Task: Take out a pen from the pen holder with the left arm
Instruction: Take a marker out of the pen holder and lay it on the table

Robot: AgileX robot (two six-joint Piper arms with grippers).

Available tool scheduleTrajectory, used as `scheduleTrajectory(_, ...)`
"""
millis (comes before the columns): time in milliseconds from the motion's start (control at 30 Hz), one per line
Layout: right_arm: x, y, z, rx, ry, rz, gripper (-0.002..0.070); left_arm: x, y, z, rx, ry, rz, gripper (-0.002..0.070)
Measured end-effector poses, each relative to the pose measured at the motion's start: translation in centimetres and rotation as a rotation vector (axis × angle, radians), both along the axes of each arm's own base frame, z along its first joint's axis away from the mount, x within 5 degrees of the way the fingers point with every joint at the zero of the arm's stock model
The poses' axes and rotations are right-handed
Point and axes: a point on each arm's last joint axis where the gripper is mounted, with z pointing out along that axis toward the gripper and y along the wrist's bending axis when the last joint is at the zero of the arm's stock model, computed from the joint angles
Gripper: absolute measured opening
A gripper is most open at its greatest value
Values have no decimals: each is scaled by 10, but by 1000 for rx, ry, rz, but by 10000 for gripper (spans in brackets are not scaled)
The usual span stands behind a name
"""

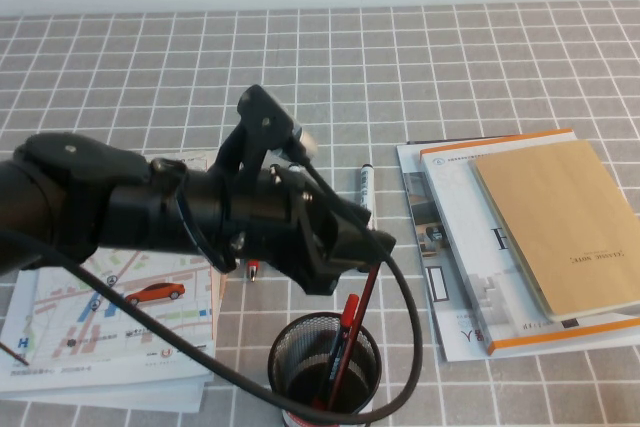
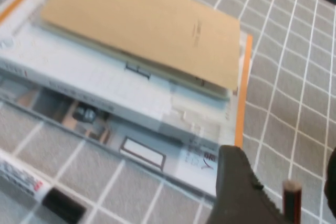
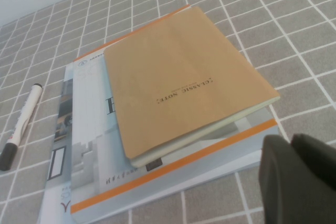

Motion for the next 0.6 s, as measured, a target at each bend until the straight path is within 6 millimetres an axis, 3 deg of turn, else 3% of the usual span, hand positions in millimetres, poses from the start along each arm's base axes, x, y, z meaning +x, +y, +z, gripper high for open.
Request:
scheduleTrajectory(133, 0, 0, 0, 0, 0, 0, -13, 3, -1, 4, -5, -15, -1, 313)
scheduleTrajectory(600, 0, 0, 0, 0, 0, 0, -13, 4, -3, -12, 55, 36, -52, 316)
